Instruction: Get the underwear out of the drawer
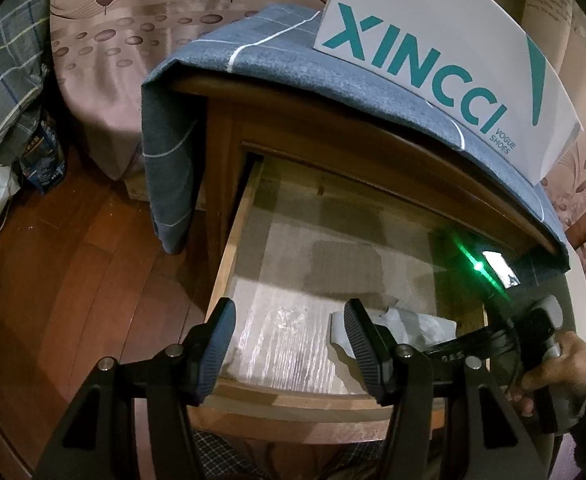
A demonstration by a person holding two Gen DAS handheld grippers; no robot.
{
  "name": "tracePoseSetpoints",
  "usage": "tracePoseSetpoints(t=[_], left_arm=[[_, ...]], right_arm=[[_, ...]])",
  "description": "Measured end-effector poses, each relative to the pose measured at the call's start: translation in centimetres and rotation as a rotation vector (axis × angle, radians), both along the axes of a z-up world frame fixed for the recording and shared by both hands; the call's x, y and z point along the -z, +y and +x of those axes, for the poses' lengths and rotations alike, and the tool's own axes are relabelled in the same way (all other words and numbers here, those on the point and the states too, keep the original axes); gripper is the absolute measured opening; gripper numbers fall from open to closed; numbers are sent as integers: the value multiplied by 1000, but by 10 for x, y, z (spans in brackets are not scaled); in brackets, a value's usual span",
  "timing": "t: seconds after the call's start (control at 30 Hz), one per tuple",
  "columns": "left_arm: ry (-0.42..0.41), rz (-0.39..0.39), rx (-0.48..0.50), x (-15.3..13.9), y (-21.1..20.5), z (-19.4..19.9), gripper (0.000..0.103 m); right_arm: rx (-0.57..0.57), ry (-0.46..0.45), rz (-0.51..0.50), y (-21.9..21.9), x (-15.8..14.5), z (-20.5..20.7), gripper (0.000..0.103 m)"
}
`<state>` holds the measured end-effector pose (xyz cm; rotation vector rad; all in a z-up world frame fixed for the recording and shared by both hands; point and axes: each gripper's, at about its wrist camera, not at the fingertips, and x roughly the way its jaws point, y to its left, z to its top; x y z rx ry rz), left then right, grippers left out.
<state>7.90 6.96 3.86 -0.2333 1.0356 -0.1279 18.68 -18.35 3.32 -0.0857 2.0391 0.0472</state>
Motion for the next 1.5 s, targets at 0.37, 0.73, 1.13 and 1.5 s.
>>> tracePoseSetpoints(t=[0.37, 0.73, 1.13, 1.5], left_arm=[[2, -31, -23, 1, 5, 1, 58], [4, -53, -28, 1, 7, 1, 58], [7, -88, -36, 2, 11, 2, 58], [5, -67, -34, 2, 7, 1, 58]], right_arm=[[1, 61, -13, 17, -29, -5, 102], [-167, 79, -153, 91, 6, 9, 102], [-215, 154, -331, 38, 13, 23, 100], [-226, 145, -266, 23, 27, -9, 60]])
